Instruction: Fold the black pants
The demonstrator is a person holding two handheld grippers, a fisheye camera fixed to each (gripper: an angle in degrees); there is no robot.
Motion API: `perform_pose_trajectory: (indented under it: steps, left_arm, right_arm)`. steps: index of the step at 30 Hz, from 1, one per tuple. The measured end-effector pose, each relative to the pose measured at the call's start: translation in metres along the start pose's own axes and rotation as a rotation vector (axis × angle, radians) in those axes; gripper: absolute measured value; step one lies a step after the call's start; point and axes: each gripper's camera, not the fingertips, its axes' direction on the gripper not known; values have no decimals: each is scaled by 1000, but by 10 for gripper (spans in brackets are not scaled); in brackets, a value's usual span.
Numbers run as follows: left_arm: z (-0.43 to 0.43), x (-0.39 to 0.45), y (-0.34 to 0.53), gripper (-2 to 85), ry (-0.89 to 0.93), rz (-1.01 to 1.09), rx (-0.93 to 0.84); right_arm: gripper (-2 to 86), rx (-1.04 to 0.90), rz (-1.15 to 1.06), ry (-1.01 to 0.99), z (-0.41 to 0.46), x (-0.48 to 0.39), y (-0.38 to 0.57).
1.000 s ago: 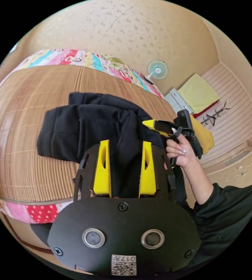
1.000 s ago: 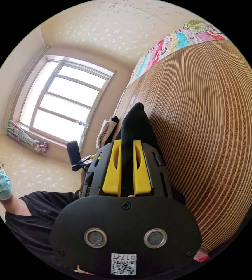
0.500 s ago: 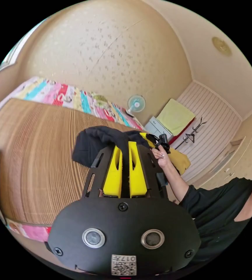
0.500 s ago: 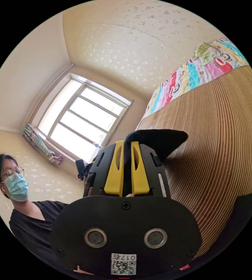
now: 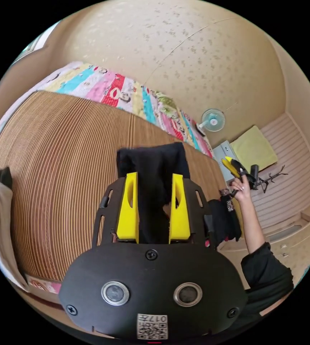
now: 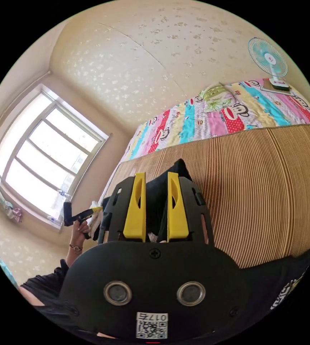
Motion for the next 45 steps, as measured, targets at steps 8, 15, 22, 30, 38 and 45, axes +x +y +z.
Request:
perform_pose_trajectory:
  steps: [8, 15, 22, 30, 38, 45]
  left_arm:
    - [36, 19, 200, 151, 277, -117, -12]
    - [98, 130, 234, 158, 285, -122, -160]
    - [25, 166, 220, 42, 433, 81, -111]
    - [-268, 194, 283, 39, 526, 549, 6]
    - [-103, 175, 359, 63, 268, 220, -565]
    - [-94, 171, 357, 130, -47, 47, -721]
  right_arm:
    - [112, -211, 34, -115, 91, 2, 154]
    - [167, -283, 68, 126, 162, -63, 200]
    - [69, -238, 19, 93, 124, -78, 196]
    - [28, -55, -302, -328, -80, -91, 258]
    - [43, -381, -65, 4, -47, -46, 354]
    - [84, -454, -68, 260, -37, -63, 336]
